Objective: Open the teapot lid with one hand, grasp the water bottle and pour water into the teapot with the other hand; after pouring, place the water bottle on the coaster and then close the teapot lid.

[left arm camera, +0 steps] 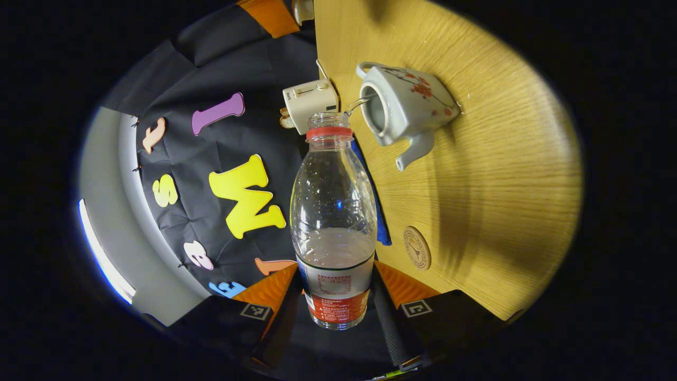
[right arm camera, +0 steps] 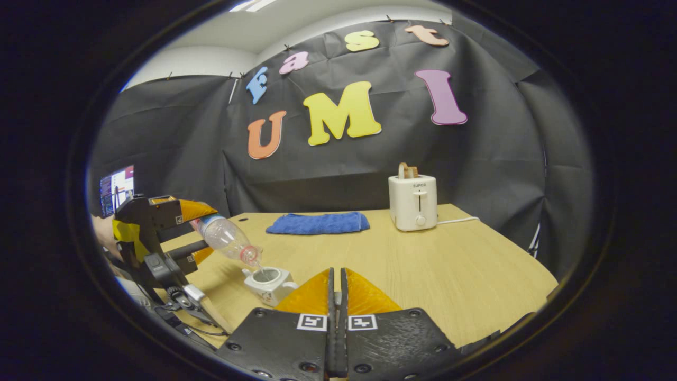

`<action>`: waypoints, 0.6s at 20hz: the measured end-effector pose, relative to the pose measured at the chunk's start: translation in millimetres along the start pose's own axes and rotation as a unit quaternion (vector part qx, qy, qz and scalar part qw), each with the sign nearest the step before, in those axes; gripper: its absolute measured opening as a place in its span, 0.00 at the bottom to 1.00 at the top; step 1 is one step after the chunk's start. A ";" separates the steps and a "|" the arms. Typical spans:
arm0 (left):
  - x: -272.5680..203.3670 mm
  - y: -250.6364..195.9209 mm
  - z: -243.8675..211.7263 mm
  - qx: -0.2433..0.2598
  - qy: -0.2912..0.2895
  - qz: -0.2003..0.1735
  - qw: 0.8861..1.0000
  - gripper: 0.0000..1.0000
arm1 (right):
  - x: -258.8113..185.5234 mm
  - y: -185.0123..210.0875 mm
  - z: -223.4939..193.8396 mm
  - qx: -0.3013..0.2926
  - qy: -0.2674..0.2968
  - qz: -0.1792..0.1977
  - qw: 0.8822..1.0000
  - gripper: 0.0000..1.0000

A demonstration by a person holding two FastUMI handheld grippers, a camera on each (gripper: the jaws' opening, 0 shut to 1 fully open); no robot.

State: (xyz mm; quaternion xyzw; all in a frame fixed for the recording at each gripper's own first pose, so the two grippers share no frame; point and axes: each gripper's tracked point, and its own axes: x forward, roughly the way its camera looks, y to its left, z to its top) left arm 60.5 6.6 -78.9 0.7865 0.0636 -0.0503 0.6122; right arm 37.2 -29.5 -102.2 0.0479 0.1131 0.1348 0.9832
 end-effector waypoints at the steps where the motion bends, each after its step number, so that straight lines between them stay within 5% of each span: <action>1: 1.2 0.0 -0.2 0.003 0.001 0.000 1.000 0.74 | -0.1 0.1 0.5 0.000 0.000 0.000 1.000 0.00; 12: 2.9 7.9 -1.3 0.058 0.012 0.005 0.998 0.74 | -2.3 4.3 0.3 -0.001 -0.001 0.006 1.000 0.02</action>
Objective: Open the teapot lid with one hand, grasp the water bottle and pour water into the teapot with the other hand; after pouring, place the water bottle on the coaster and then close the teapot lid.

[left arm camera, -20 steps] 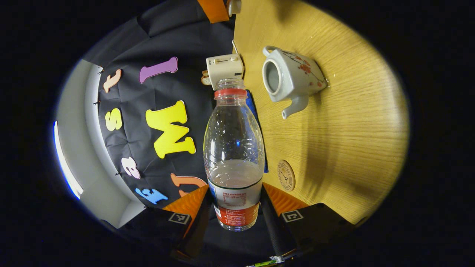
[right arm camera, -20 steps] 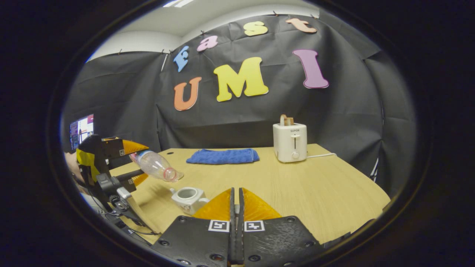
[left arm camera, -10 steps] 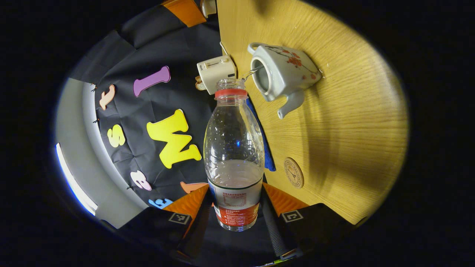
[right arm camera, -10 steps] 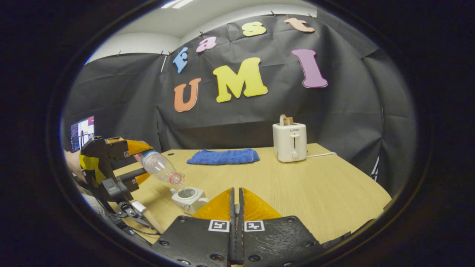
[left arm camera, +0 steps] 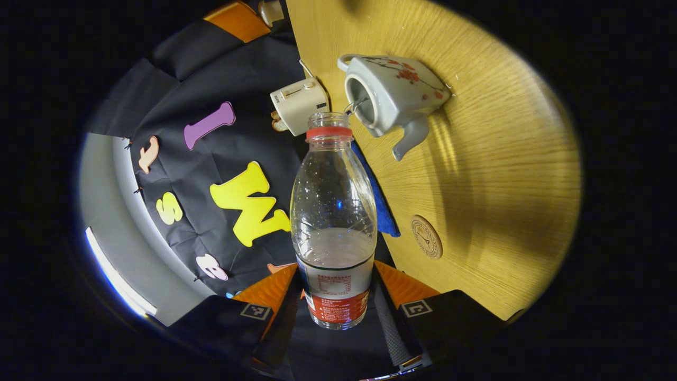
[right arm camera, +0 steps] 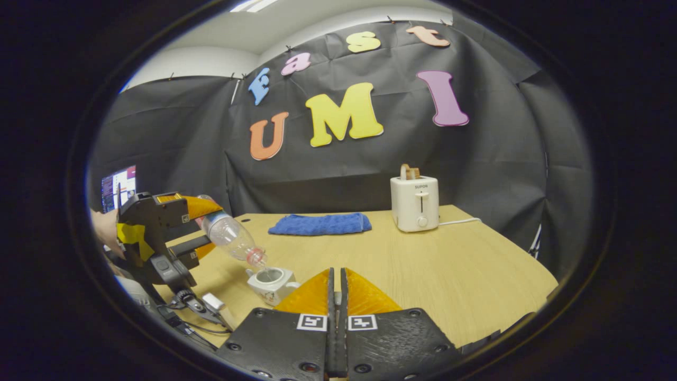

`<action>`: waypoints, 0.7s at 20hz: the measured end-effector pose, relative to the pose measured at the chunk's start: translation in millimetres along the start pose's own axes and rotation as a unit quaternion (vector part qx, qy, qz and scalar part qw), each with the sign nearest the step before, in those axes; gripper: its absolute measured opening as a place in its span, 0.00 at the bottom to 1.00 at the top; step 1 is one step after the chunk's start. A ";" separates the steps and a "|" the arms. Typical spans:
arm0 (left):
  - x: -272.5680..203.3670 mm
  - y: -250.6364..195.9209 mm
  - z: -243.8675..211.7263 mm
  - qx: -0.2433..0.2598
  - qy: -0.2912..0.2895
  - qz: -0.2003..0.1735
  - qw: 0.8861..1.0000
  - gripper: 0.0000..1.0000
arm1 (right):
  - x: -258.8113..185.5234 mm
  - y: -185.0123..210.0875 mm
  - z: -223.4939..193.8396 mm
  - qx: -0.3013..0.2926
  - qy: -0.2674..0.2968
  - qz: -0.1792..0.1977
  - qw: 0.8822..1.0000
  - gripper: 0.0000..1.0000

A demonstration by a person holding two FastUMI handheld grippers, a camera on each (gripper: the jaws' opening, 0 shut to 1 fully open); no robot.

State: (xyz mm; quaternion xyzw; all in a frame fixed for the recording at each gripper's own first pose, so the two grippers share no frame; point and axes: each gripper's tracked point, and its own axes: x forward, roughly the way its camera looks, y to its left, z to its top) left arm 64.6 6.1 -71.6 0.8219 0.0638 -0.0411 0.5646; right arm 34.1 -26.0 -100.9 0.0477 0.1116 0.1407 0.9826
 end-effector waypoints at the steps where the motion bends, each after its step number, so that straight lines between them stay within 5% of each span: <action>1: 0.0 1.8 -0.9 0.004 0.000 0.000 1.000 0.74 | -0.7 -0.1 -0.2 0.000 0.000 0.001 1.000 0.02; 14: -2.2 19.5 -1.2 0.054 0.007 -0.012 0.998 0.74 | -2.5 -7.2 5.2 0.010 -0.003 -0.001 1.000 0.02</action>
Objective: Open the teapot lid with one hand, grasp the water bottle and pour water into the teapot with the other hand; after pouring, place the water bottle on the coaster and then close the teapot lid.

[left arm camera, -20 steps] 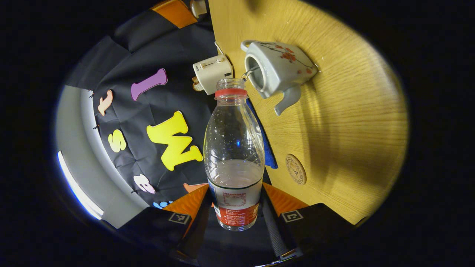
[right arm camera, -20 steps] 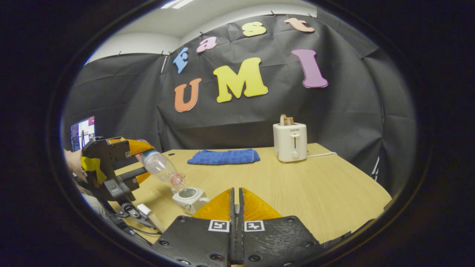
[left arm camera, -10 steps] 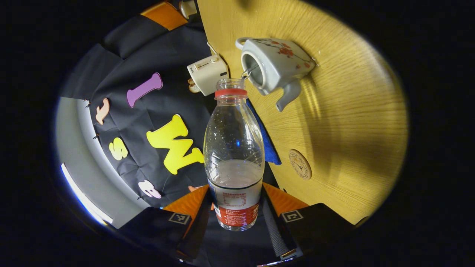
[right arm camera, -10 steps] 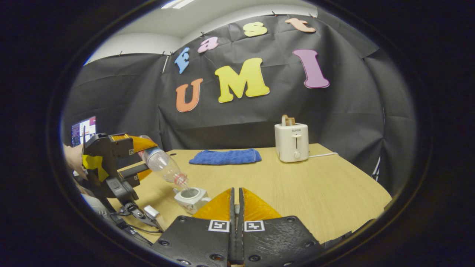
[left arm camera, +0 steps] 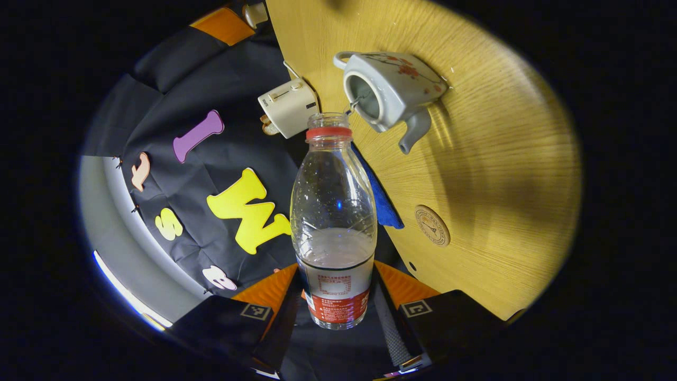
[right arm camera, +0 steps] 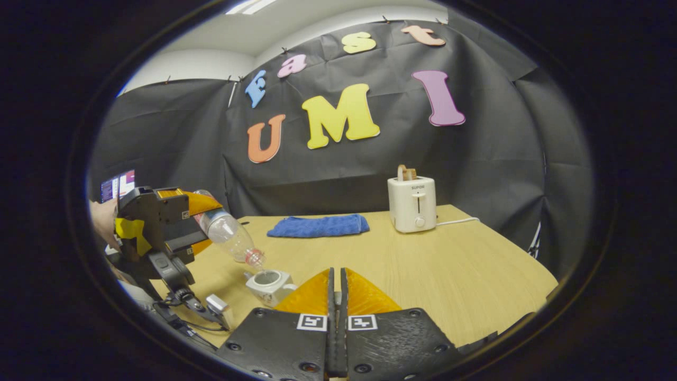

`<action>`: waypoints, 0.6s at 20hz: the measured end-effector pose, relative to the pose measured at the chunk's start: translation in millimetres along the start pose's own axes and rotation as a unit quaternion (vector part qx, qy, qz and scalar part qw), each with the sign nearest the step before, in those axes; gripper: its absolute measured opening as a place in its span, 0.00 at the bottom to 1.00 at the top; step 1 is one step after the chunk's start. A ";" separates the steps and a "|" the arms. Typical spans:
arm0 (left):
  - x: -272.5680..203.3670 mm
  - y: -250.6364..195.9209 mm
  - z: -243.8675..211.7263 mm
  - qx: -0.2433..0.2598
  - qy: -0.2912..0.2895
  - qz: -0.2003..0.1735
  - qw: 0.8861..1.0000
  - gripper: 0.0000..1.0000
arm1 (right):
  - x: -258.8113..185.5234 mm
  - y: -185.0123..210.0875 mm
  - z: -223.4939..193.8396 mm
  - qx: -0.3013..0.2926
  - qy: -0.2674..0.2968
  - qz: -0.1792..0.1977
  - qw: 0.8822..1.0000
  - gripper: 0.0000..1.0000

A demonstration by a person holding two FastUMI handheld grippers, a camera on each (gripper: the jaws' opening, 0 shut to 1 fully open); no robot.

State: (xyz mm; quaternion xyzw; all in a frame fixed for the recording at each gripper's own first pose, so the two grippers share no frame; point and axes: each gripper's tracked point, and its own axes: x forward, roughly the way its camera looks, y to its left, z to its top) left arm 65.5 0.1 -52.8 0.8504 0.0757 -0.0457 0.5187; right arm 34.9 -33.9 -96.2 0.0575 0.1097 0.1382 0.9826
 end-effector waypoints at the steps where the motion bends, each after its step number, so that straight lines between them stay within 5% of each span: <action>1: -0.9 0.4 1.1 0.003 -0.001 -0.002 1.000 0.74 | -0.9 -0.4 1.0 0.000 -0.002 0.000 1.000 0.02; 12: -3.8 4.1 1.4 0.025 0.006 -0.004 1.000 0.74 | -4.6 0.3 5.0 0.003 -0.005 0.004 1.000 0.02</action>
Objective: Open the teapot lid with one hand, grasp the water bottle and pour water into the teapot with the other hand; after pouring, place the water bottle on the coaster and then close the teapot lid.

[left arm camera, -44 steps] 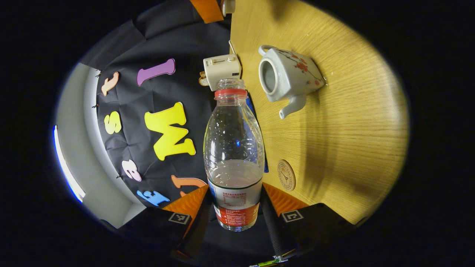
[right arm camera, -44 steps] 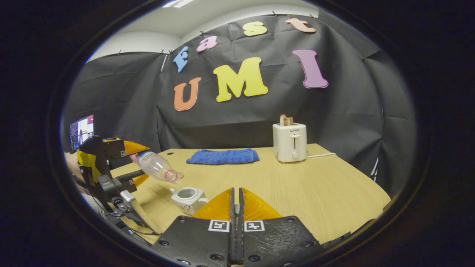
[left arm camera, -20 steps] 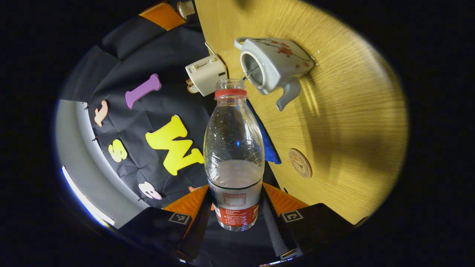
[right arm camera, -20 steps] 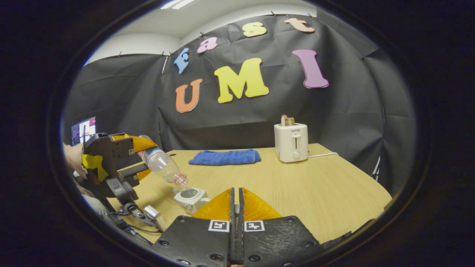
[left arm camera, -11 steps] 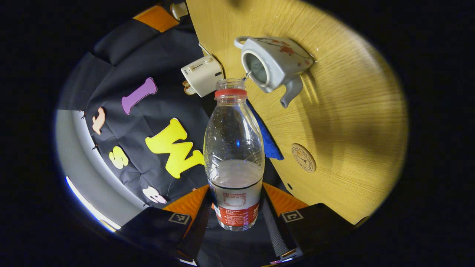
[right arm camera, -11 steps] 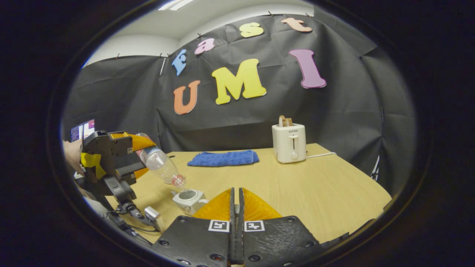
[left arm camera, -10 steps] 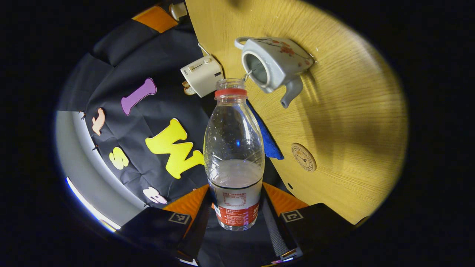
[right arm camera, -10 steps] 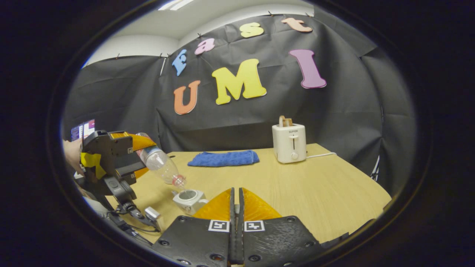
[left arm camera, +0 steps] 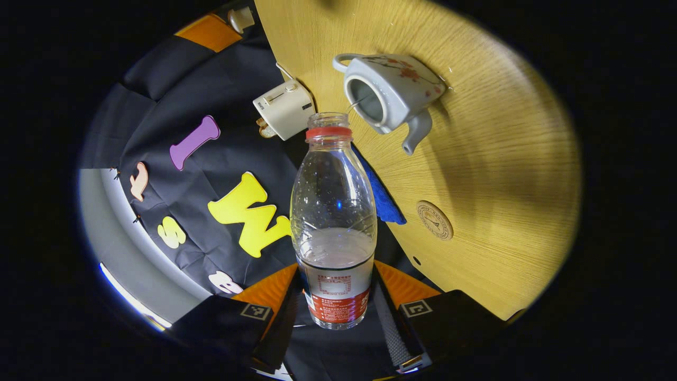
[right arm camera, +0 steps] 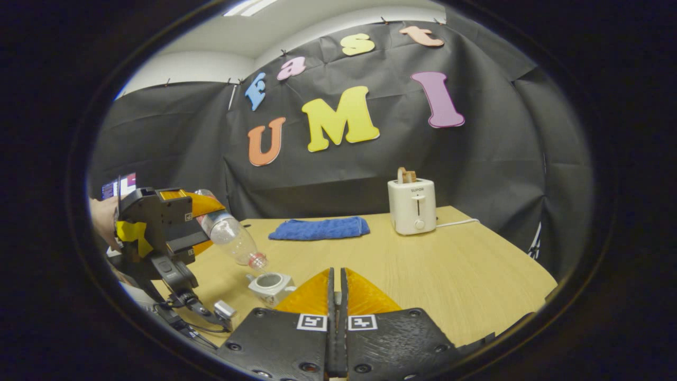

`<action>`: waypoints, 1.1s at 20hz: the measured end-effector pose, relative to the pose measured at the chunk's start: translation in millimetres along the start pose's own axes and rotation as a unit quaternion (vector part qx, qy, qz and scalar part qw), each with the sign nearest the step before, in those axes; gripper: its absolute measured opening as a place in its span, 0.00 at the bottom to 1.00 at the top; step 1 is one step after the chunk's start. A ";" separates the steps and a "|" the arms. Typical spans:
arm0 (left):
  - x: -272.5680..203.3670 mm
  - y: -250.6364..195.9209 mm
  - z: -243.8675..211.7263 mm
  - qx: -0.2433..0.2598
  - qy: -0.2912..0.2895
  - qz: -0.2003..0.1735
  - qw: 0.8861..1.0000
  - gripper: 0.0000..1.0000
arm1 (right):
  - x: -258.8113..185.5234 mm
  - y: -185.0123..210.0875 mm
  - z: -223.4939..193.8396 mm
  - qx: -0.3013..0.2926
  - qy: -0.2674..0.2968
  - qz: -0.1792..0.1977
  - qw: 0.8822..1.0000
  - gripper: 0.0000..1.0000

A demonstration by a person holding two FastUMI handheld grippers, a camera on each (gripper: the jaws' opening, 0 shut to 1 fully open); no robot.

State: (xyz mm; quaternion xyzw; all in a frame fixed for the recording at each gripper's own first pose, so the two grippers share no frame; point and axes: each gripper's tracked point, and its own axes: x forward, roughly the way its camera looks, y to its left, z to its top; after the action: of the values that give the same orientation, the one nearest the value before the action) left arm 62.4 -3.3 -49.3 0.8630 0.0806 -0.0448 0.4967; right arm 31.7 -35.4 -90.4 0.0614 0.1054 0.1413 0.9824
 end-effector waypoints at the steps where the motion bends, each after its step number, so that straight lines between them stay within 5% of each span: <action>1: 0.2 -2.0 -0.2 -0.004 0.002 -0.002 1.000 0.74 | -0.2 0.3 -0.6 0.000 0.000 0.001 1.000 0.02; 7: 0.1 -4.0 -7.5 -0.043 0.001 -0.002 0.999 0.74 | -1.3 6.7 0.7 -0.006 -0.003 0.003 1.000 0.02; 11: -0.6 -10.7 -12.1 -0.122 -0.002 -0.002 0.993 0.74 | -3.8 9.9 2.3 0.000 -0.004 0.002 1.000 0.02; 14: -4.8 -37.0 -23.9 -0.276 0.000 -0.027 0.961 0.73 | -4.9 14.7 5.9 0.002 -0.001 0.000 1.000 0.00; 16: -8.1 -53.9 -32.0 -0.402 0.014 -0.040 0.915 0.73 | -6.0 24.6 11.9 -0.007 -0.003 0.005 1.000 0.02; 17: -5.1 -58.4 -30.7 -0.467 0.018 -0.052 0.882 0.73 | -8.0 30.6 15.2 -0.009 -0.006 0.011 1.000 0.00; 22: -7.8 -74.1 -1.0 -0.737 -0.009 -0.105 0.668 0.74 | -10.6 47.3 30.9 -0.035 -0.012 0.005 0.999 0.00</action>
State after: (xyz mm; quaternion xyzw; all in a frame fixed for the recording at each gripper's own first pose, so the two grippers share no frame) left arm 41.1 33.4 -110.6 0.2018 0.1735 -0.0305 0.9634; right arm 16.2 3.8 -51.3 0.0289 0.0879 0.1491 0.9845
